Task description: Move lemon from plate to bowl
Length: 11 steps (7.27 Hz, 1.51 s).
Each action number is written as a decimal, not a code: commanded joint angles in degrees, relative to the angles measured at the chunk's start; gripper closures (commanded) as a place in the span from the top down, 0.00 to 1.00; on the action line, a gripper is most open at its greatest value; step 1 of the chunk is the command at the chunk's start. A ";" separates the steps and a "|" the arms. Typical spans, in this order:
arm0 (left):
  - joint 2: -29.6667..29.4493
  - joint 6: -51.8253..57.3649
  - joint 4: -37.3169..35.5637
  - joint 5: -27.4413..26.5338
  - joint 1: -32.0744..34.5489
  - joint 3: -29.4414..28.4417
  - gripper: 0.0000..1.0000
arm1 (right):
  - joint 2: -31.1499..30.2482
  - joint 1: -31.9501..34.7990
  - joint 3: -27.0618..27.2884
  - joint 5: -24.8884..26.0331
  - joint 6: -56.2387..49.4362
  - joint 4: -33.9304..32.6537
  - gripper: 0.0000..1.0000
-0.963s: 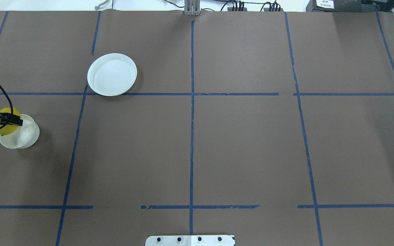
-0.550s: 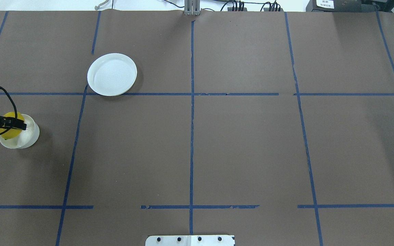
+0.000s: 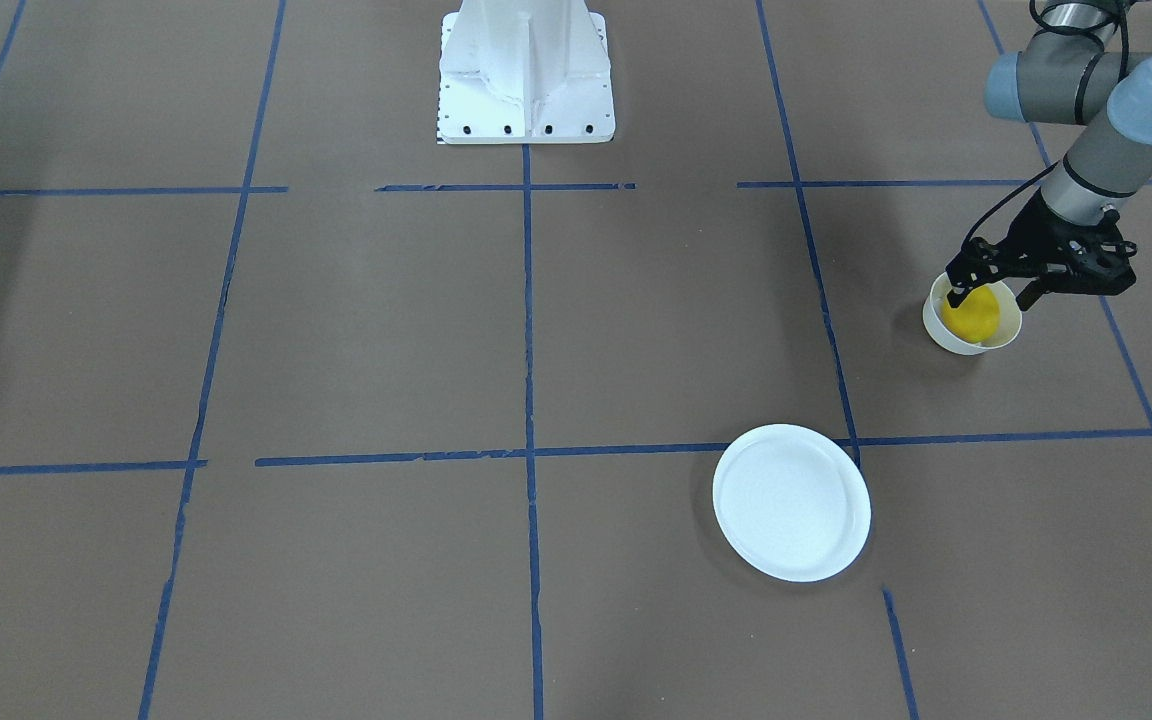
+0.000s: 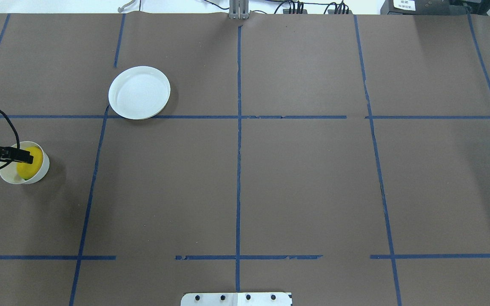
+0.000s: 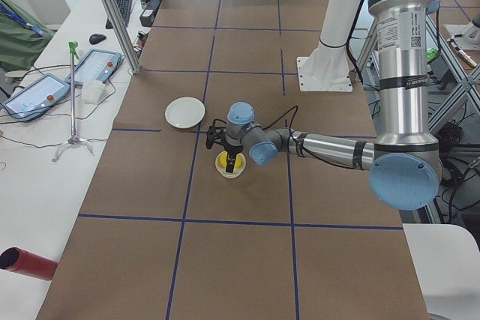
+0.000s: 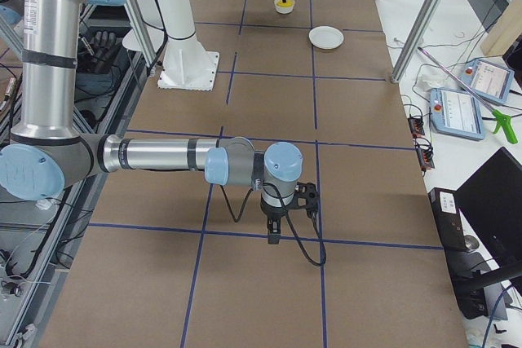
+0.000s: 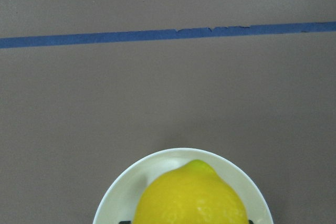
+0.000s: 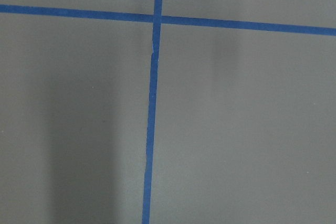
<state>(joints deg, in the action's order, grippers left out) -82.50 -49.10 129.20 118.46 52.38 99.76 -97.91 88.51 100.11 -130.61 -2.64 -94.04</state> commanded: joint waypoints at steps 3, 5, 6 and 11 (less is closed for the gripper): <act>3.39 14.75 -5.84 10.56 11.37 6.22 1.00 | 0.00 0.00 0.00 0.00 0.00 0.00 1.00; 3.22 39.39 -21.19 10.48 23.58 7.11 1.00 | 0.00 0.00 0.00 0.00 0.00 0.00 1.00; 3.31 48.83 -27.36 10.39 28.17 6.59 1.00 | 0.00 0.00 0.00 0.00 0.00 0.00 1.00; 5.50 54.73 -40.34 16.69 38.76 5.18 1.00 | 0.00 0.00 0.00 0.00 0.00 0.00 1.00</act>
<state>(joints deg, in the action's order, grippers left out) -77.80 5.47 88.99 131.61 90.65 105.44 -97.91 88.51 100.11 -130.61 -2.65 -94.04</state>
